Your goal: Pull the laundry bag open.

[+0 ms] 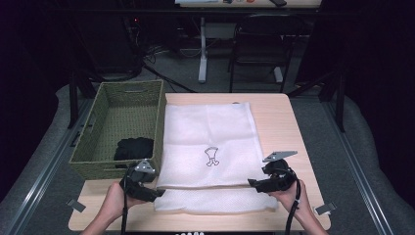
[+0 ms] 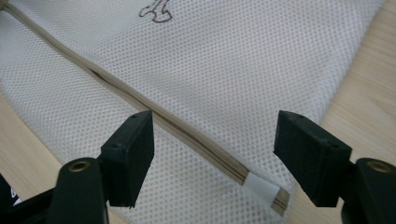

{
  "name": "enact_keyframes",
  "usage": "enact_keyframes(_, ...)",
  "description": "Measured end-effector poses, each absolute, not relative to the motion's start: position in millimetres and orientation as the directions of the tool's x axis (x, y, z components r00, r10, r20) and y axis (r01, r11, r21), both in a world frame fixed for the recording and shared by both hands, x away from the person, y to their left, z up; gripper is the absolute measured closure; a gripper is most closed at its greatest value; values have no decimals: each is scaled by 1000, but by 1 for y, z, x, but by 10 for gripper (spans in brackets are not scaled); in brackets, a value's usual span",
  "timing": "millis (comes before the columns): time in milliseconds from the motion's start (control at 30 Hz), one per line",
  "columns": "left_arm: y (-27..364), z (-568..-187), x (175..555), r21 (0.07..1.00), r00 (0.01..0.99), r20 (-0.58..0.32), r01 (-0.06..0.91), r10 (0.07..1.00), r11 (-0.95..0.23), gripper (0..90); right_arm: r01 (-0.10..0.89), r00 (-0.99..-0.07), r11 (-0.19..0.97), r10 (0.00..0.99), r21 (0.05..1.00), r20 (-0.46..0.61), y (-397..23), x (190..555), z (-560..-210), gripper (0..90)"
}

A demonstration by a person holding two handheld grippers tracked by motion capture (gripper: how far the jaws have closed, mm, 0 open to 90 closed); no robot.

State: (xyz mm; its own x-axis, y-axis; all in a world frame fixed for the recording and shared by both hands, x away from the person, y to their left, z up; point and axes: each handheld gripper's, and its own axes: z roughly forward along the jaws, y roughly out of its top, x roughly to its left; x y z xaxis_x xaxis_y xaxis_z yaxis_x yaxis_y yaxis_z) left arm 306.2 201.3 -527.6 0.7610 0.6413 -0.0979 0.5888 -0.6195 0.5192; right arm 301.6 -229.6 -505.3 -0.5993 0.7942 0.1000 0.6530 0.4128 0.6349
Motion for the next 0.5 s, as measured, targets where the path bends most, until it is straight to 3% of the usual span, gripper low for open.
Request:
enact_keyframes(133, 210, -529, 305, 488, 759, -99, 601, 644, -633, 288, 619, -642, 448, 762, 645, 86, -218, 305, -504, 232)
enact_keyframes(333, 220, -530, 305, 486, 744, -110, 619, 659, -617, 335, 576, -683, 493, 729, 651, 52, -201, 310, -503, 262)
enact_keyframes(500, 229, -526, 299, 506, 731, -122, 627, 671, -592, 241, 539, -720, 540, 694, 646, 21, -184, 318, -506, 321)
